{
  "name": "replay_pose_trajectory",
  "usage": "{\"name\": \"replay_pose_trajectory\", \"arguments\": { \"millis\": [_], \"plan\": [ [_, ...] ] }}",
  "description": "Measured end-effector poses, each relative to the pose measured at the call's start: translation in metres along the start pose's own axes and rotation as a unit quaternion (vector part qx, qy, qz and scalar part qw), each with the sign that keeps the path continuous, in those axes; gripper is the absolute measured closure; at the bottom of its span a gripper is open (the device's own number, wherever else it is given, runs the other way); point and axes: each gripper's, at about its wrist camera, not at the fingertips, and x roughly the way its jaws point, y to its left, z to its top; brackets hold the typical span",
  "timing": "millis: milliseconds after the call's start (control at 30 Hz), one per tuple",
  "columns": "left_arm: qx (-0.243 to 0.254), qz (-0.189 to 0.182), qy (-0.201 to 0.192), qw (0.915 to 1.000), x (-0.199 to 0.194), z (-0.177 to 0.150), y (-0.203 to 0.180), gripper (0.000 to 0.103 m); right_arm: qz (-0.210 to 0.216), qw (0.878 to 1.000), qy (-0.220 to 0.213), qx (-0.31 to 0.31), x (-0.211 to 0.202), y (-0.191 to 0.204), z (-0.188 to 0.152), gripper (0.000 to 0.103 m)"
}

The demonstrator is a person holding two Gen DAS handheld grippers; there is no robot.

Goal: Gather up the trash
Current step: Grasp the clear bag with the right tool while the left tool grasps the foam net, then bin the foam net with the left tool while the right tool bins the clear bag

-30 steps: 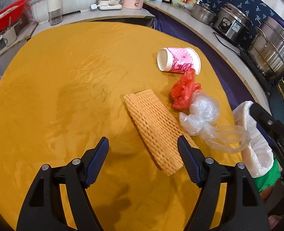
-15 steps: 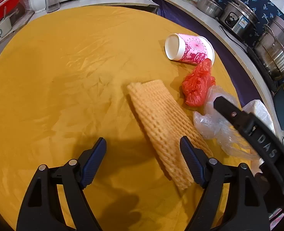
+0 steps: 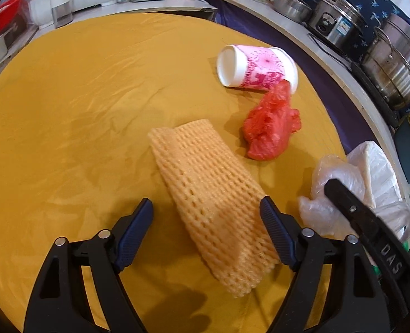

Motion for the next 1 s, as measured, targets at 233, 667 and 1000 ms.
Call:
{"name": "replay_pose_trajectory", "arguments": {
  "millis": [233, 667, 1000],
  "plan": [
    [0.028, -0.024, 0.009, 0.9993, -0.007, -0.007, -0.018, 0.086, 0.005, 1.000, 0.005, -0.001, -0.007, -0.002, -0.012, 0.074],
    [0.065, -0.044, -0.015, 0.9968, -0.063, -0.024, -0.057, 0.092, 0.011, 0.999, -0.037, 0.022, -0.069, -0.022, -0.019, 0.074],
    [0.109, -0.070, -0.044, 0.9906, -0.108, -0.041, -0.105, 0.092, 0.018, 0.995, -0.088, 0.031, -0.130, -0.040, -0.019, 0.074]
  ]
}}
